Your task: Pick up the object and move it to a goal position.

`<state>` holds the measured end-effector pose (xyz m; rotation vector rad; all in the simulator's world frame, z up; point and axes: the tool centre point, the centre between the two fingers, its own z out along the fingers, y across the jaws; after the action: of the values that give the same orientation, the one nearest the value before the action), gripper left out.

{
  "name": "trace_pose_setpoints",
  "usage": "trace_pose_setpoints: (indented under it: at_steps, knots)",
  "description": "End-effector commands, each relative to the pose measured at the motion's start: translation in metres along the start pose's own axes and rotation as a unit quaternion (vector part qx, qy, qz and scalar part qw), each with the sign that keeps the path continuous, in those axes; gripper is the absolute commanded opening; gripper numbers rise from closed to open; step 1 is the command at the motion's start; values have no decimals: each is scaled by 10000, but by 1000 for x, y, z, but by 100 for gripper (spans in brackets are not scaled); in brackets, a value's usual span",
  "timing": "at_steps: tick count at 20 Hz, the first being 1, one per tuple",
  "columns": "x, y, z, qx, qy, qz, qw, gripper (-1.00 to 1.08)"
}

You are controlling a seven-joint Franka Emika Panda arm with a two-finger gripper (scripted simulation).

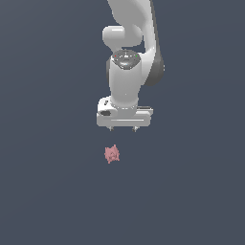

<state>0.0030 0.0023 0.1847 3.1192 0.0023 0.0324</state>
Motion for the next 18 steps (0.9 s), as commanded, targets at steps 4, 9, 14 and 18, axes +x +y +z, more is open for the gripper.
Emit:
trace_pose_setpoints:
  at_steps: [4, 9, 14, 18]
  knots:
    - [3, 3, 6, 1, -14, -90, 10000, 100]
    - [10, 10, 19, 7, -28, -318, 9995, 100]
    - [20, 22, 41, 28, -51, -676, 9977, 100]
    - [29, 33, 62, 59, -69, -1009, 9949, 100]
